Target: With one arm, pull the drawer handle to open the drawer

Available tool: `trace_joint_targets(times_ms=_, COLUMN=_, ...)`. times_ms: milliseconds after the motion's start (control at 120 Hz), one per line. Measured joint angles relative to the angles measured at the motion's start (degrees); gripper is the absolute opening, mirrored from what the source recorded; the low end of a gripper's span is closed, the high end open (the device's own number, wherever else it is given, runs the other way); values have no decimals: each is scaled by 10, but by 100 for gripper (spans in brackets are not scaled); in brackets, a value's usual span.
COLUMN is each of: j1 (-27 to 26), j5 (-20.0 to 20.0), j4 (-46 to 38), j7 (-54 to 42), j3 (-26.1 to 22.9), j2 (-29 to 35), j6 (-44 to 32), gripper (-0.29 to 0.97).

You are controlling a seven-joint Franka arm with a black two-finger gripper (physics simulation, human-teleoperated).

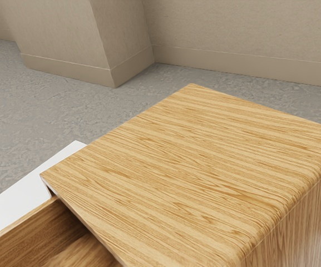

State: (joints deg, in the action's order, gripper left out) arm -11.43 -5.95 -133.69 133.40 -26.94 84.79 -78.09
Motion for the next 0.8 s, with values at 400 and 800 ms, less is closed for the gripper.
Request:
trace_joint_targets(times_ms=400, j1=-5, j5=45, j4=104, j7=17, j3=-10, j2=76, j6=11, gripper=63)
trace_joint_targets(times_ms=800, j1=51, j5=97, j4=350, j7=-7, j3=198, j2=-367, j6=2, gripper=67)
